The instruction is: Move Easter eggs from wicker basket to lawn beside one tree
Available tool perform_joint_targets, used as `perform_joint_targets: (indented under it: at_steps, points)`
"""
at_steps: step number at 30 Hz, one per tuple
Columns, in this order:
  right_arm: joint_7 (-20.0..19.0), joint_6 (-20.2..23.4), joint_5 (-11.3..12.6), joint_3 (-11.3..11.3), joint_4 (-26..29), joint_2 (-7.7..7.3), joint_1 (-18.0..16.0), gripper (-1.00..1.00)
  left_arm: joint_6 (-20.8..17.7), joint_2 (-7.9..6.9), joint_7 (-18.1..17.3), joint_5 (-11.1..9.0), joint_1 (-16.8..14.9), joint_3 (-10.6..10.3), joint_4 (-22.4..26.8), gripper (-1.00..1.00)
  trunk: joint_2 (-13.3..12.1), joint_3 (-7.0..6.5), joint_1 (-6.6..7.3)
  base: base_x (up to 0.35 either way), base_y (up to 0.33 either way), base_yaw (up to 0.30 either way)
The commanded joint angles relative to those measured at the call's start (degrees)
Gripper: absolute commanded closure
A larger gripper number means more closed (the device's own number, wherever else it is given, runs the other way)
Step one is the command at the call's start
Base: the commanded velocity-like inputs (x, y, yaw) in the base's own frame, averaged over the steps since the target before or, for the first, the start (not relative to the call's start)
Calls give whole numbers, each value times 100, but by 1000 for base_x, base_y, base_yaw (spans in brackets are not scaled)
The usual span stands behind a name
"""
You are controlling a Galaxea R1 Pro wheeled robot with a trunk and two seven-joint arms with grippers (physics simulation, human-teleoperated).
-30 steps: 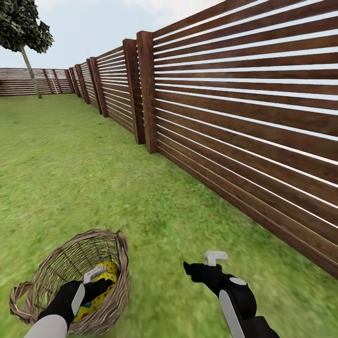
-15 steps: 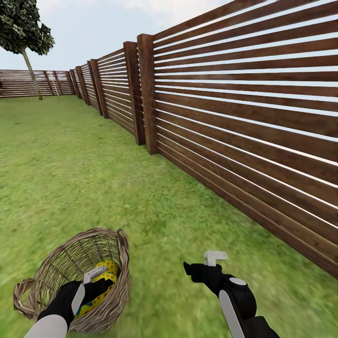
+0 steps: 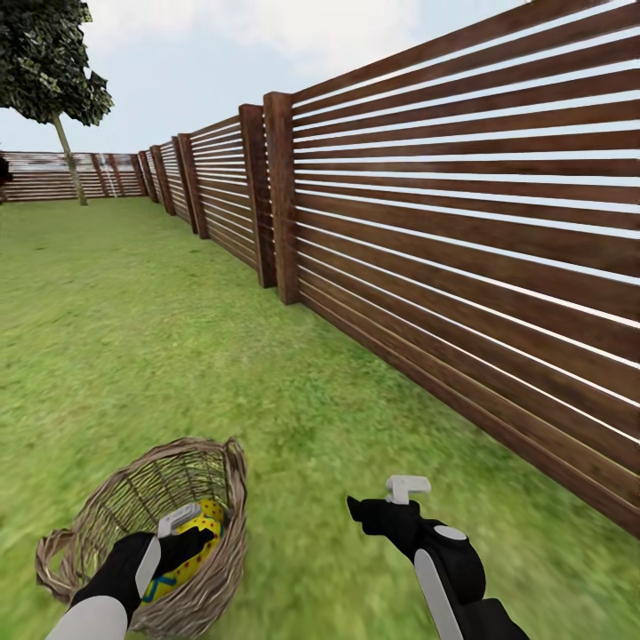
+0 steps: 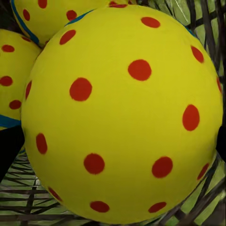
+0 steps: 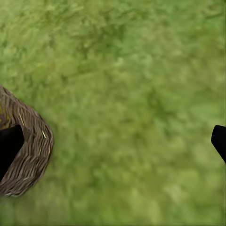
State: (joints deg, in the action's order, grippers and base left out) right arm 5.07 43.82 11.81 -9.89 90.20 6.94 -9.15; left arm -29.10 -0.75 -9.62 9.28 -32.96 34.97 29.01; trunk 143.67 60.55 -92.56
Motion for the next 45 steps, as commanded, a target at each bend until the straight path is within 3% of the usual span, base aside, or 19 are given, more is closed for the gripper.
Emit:
perform_joint_targets:
  at_steps: [1, 34, 45]
  points:
    - [57, 21, 58, -4, 6, 0, -2, -100, -25, 5, -50, 60, -5, 43, 8, 100, 1, -17, 4, -11, 1, 0]
    - [59, 21, 44, -4, -12, 0, -4, -100, 1, 5, 13, 12, -7, 45, 79, 100, -43, -749, 89, -12, 4, 0]
    - [64, 21, 40, -13, -23, 0, 0, -100, -12, -12, 21, -22, -9, 73, 74, 100, -485, -946, 330, -1, 19, 0]
